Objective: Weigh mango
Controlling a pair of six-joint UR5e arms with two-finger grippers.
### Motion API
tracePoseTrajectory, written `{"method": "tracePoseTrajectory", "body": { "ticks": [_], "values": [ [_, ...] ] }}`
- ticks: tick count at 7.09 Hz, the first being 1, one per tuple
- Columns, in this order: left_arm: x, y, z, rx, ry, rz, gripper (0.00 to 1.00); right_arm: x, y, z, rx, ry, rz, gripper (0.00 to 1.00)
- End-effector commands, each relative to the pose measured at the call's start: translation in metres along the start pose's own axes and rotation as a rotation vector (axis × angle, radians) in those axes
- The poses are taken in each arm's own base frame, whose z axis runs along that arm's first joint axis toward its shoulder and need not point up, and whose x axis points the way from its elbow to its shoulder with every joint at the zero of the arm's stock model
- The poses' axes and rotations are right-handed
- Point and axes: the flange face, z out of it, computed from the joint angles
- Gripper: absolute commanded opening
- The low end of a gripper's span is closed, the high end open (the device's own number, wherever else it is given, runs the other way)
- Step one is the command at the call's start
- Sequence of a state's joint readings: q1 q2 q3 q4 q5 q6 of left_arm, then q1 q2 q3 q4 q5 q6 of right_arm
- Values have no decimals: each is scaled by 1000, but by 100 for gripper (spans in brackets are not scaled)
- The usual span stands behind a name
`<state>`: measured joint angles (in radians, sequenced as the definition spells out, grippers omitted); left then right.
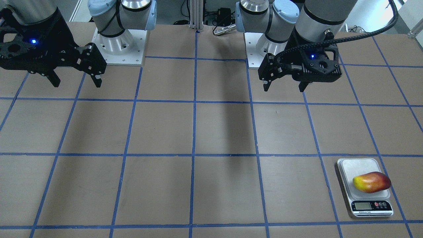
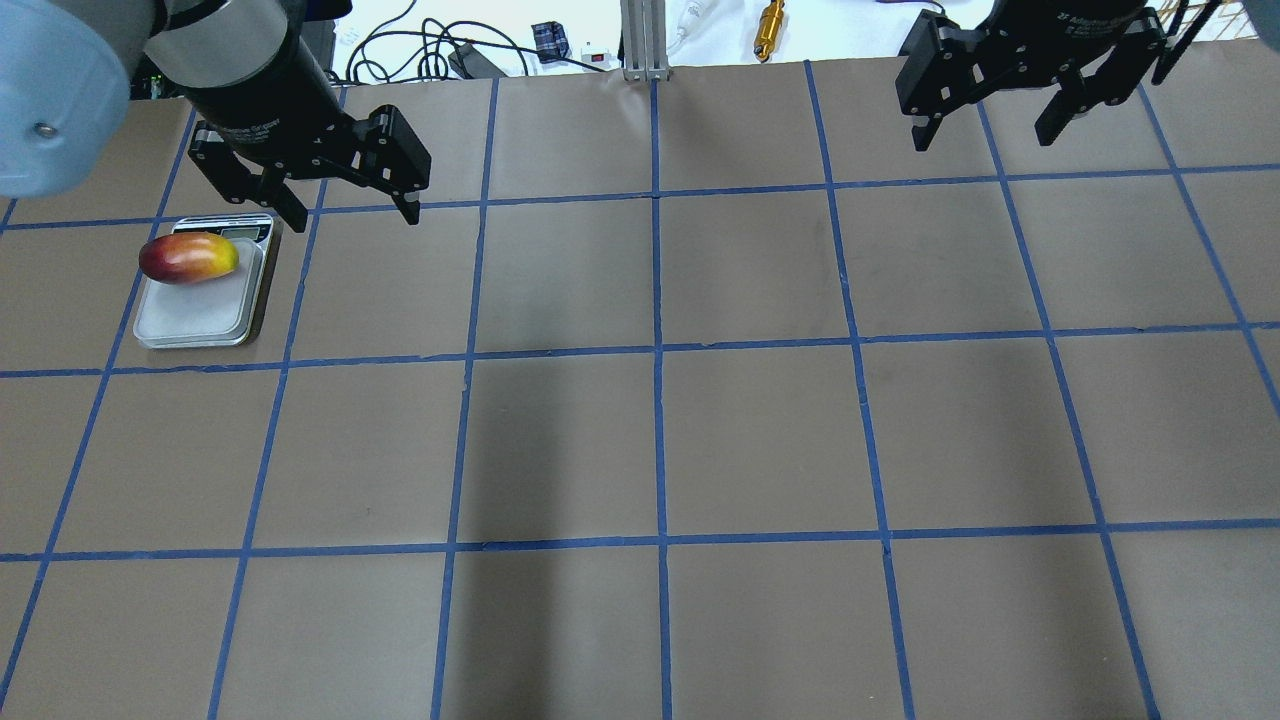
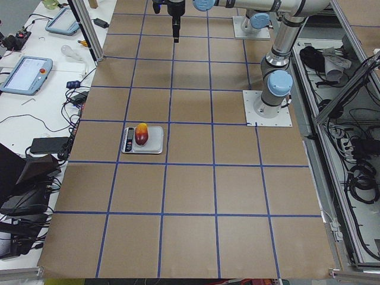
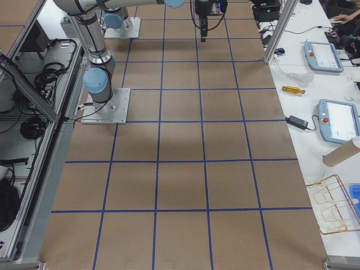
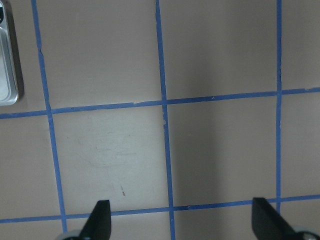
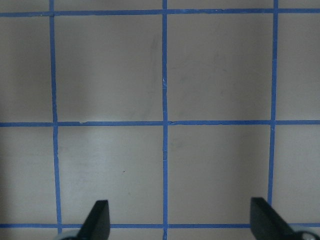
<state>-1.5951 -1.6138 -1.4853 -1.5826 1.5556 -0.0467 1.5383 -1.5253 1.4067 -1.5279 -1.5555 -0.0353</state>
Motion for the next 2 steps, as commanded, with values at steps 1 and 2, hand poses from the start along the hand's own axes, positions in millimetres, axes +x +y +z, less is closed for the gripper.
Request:
{"method": "tracePoseTrajectory", "body": {
  "ticks": [1,2],
  "values": [
    [1,-9,-4,17,2,-7,100,0,0,0,-1,1,0,100],
    [1,-9,-4,17,1,-5,100,0,0,0,-1,1,0,100]
  ]
}}
